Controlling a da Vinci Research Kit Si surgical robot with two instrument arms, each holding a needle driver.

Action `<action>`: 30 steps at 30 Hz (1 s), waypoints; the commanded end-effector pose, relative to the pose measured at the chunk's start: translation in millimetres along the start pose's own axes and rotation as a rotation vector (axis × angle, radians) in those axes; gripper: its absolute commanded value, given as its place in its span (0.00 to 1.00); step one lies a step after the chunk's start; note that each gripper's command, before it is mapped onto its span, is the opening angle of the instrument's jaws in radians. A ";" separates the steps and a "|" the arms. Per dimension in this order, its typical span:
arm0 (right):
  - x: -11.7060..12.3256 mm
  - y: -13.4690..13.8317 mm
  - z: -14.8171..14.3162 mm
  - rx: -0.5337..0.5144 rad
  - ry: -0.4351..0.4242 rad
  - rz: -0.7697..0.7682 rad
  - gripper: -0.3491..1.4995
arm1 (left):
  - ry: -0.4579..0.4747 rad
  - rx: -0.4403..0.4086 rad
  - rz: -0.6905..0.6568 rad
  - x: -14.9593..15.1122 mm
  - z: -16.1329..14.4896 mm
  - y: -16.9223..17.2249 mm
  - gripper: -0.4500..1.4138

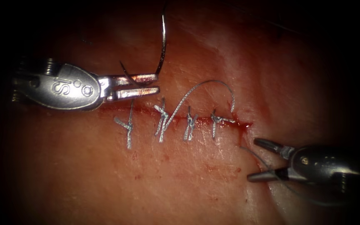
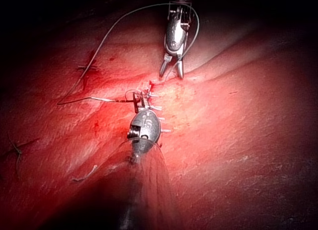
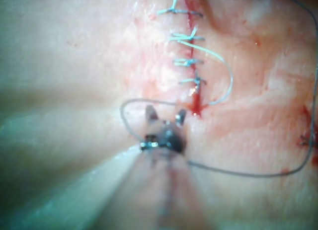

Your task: Wound Closure

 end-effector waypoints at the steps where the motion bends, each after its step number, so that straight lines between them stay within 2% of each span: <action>1: 0.0 -0.1 1.3 0.001 0.003 0.002 0.93 | 0.002 0.000 0.001 -0.4 0.7 0.1 0.00; 10: 0.3 1.2 1.8 -0.020 0.026 0.016 0.85 | 0.002 -0.001 0.001 -0.4 0.6 0.1 0.00; 11: 0.3 1.3 1.8 -0.023 0.029 0.017 0.78 | 0.000 -0.002 0.001 -0.4 0.6 0.1 0.00; 12: 0.4 1.3 1.8 -0.014 0.032 0.018 0.60 | 0.000 -0.002 0.001 -0.4 0.6 0.1 0.00; 13: 0.4 1.4 1.7 0.014 0.034 0.017 0.23 | 0.000 -0.002 0.001 -0.4 0.6 0.1 0.00; 14: 0.5 1.4 1.5 0.027 0.035 0.017 0.00 | 0.000 -0.002 0.001 -0.4 0.6 0.1 0.00; 20: 0.8 0.6 -0.2 0.053 0.038 0.015 0.00 | 0.000 -0.002 0.003 -0.5 0.6 0.3 0.00; 30: 2.5 -2.8 -4.8 0.084 0.066 0.018 0.00 | -0.001 -0.001 0.003 -0.4 0.7 0.4 0.00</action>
